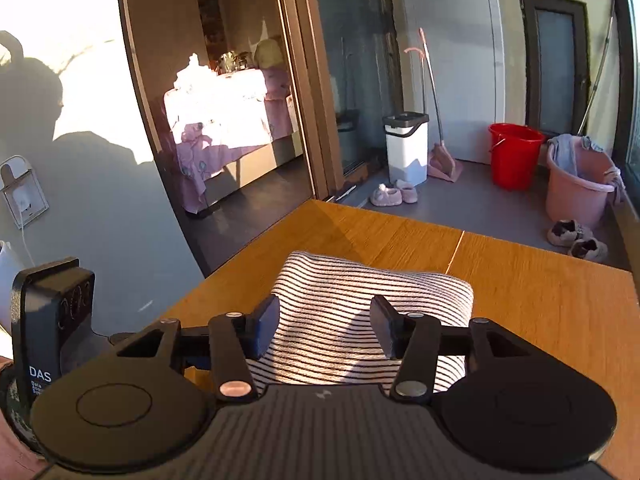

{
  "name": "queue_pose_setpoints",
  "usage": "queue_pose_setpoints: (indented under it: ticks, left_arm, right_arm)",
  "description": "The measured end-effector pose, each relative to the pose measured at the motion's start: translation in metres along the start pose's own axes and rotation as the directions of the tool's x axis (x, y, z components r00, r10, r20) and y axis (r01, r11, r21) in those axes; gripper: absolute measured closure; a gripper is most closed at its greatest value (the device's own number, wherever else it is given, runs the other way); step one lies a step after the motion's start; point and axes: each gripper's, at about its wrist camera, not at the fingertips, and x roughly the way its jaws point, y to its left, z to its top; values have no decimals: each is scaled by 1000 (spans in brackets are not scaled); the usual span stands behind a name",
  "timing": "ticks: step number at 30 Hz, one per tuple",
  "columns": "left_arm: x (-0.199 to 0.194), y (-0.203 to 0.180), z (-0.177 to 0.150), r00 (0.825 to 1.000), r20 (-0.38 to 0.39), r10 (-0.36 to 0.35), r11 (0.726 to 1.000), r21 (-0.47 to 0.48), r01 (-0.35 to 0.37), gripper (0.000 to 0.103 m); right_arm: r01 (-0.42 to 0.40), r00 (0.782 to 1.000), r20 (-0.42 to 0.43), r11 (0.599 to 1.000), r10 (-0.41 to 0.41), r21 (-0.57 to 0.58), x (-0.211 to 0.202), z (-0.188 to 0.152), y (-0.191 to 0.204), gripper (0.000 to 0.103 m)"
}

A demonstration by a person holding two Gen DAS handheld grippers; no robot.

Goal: Fold clothes

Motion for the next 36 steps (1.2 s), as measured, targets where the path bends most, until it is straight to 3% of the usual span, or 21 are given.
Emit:
queue_pose_setpoints:
  ticks: [6, 10, 14, 16, 19, 21, 23, 27, 31, 36]
  left_arm:
    - [-1, 14, 0, 992, -19, -128, 983, -136, 125, 1]
    - [4, 13, 3, 982, -43, -183, 969, -179, 173, 1]
    - [8, 31, 3, 959, -17, -282, 905, -336, 260, 1]
    - [10, 35, 4, 955, -19, -297, 891, -364, 271, 1]
    - [14, 31, 6, 956, -34, -290, 900, -348, 261, 1]
    - [16, 25, 5, 960, -38, -276, 915, -317, 250, 1]
    - [17, 20, 4, 966, -35, -257, 926, -295, 235, 3]
    - [10, 18, 2, 981, -31, -194, 959, -215, 183, 27]
    - [-4, 25, 11, 983, 13, -181, 966, -185, 180, 27]
    - [-28, 45, 37, 988, 89, -123, 979, -152, 136, 27]
  right_arm:
    - [73, 997, -54, 970, -62, 232, 2, -35, -61, 31]
    - [-11, 996, -79, 932, 42, 363, 11, -54, -90, 21]
    - [-90, 987, -86, 900, 139, 426, 18, -66, -104, 15]
    - [-133, 979, -76, 875, 189, 466, 20, -74, -111, 13]
    - [-195, 968, -43, 850, 247, 489, 22, -82, -115, 13]
    - [-228, 959, -45, 856, 280, 464, 24, -83, -108, 16]
    - [-214, 964, -59, 888, 260, 407, 25, -82, -94, 21]
    - [-190, 977, -25, 913, 213, 360, 21, -71, -81, 38]
    - [-217, 974, 6, 928, 226, 304, 29, -47, -68, 46]
    - [-275, 961, 56, 931, 269, 241, 48, -13, -51, 46]
